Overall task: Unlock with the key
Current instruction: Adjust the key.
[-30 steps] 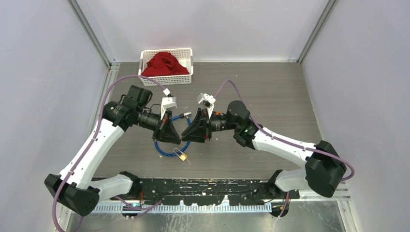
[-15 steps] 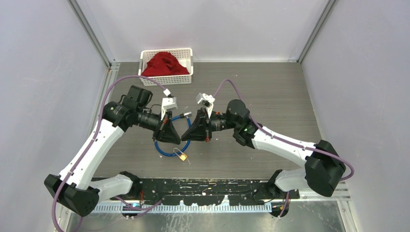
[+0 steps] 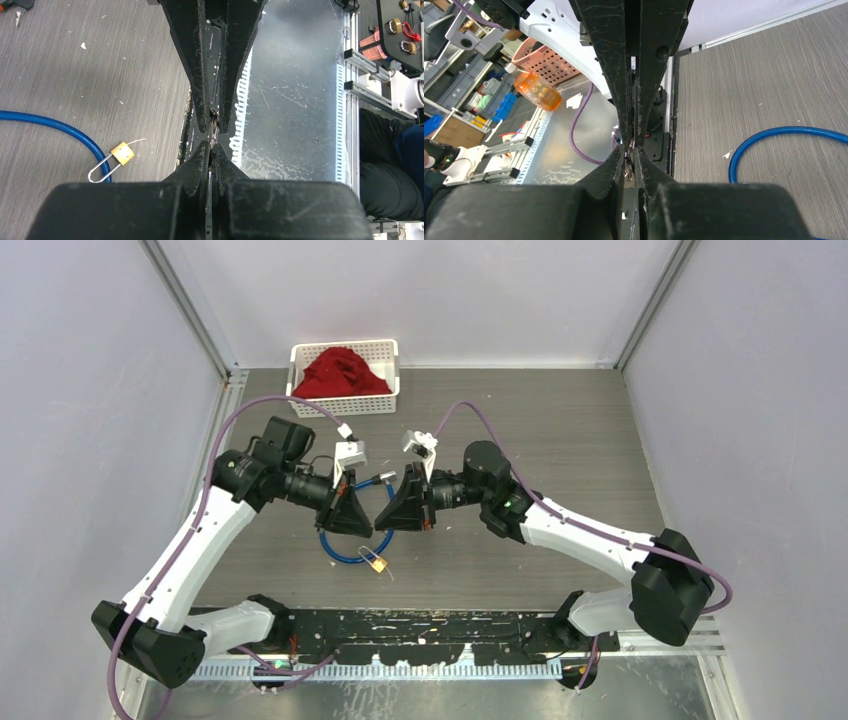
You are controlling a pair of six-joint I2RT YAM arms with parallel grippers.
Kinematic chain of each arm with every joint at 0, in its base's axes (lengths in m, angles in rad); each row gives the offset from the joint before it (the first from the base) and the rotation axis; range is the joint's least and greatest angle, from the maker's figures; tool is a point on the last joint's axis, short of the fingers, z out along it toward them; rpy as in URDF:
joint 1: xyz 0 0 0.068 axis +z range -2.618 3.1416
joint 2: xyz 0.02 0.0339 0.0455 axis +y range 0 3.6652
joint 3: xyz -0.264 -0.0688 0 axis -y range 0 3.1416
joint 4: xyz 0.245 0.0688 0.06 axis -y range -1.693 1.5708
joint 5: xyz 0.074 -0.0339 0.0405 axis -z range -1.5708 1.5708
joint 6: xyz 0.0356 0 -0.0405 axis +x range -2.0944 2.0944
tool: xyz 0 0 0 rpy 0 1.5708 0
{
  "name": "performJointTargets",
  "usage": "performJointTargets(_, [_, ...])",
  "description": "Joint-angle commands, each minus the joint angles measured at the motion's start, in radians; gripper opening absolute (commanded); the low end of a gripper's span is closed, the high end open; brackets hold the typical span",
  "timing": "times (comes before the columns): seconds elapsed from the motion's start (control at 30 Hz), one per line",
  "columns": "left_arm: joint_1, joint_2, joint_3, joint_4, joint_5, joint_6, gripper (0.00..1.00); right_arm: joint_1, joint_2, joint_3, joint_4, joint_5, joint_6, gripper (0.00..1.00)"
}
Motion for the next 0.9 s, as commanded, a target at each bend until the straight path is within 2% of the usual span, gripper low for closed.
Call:
performJointTargets(0.0, [0.005,-0.018,0.018,0.018,0.021,-0.005,0.0,-0.002,-0.004,0.051,-0.062,0.028,-0.051,0.12])
performJointTargets(0.03, [0.005,-0.016,0.02,0.02,0.021,-0.006,0.0,-0.002,-0.006,0.057,-0.079,0.033,-0.064,0.04])
performJointTargets(0.07, [0.005,-0.016,0.02,0.02,0.022,-0.009,0.0,-0.003,-0.009,0.059,-0.087,0.04,-0.071,0.01])
performJointTargets(0.17, [0.006,-0.016,0.016,0.026,0.024,-0.014,0.0,-0.003,-0.037,0.037,-0.048,0.062,-0.064,0.01])
performJointTargets(0.2, [0.006,-0.017,0.015,0.034,0.016,-0.019,0.06,-0.002,-0.047,0.025,-0.024,0.069,-0.053,0.01])
performJointTargets(0.23, [0.007,-0.02,0.012,0.042,-0.01,-0.033,0.28,-0.002,-0.056,0.017,-0.016,0.075,-0.047,0.01])
performJointTargets(0.27, [0.007,-0.024,0.013,0.048,-0.038,-0.045,0.67,-0.004,-0.063,0.014,-0.016,0.077,-0.045,0.01])
performJointTargets(0.3, [0.007,-0.028,0.018,0.045,-0.059,-0.039,0.91,-0.005,-0.068,0.013,-0.019,0.077,-0.038,0.01])
performJointTargets(0.33, [0.007,-0.032,0.027,0.027,-0.072,-0.005,0.96,-0.011,-0.071,0.011,-0.024,0.077,-0.026,0.01])
performJointTargets(0.37, [0.007,-0.032,0.038,-0.003,-0.079,0.04,1.0,-0.018,-0.076,0.005,-0.024,0.078,-0.012,0.01])
performJointTargets(0.5, [0.006,0.012,0.08,-0.136,-0.166,0.187,1.0,-0.072,-0.107,-0.052,-0.02,0.073,0.052,0.01])
performJointTargets(0.6, [0.007,0.067,0.102,-0.216,-0.276,0.355,1.0,-0.128,-0.144,-0.109,-0.002,0.062,0.1,0.01])
performJointTargets(0.67, [0.007,0.093,0.086,-0.227,-0.356,0.441,0.99,-0.154,-0.176,-0.135,-0.027,0.064,0.108,0.01])
performJointTargets(0.73, [0.007,0.119,0.051,-0.187,-0.432,0.465,0.99,-0.177,-0.212,-0.157,-0.061,0.078,0.104,0.01])
performJointTargets(0.87, [0.002,0.19,-0.018,-0.131,-0.474,0.568,0.99,-0.195,-0.272,-0.192,-0.135,0.13,0.08,0.01])
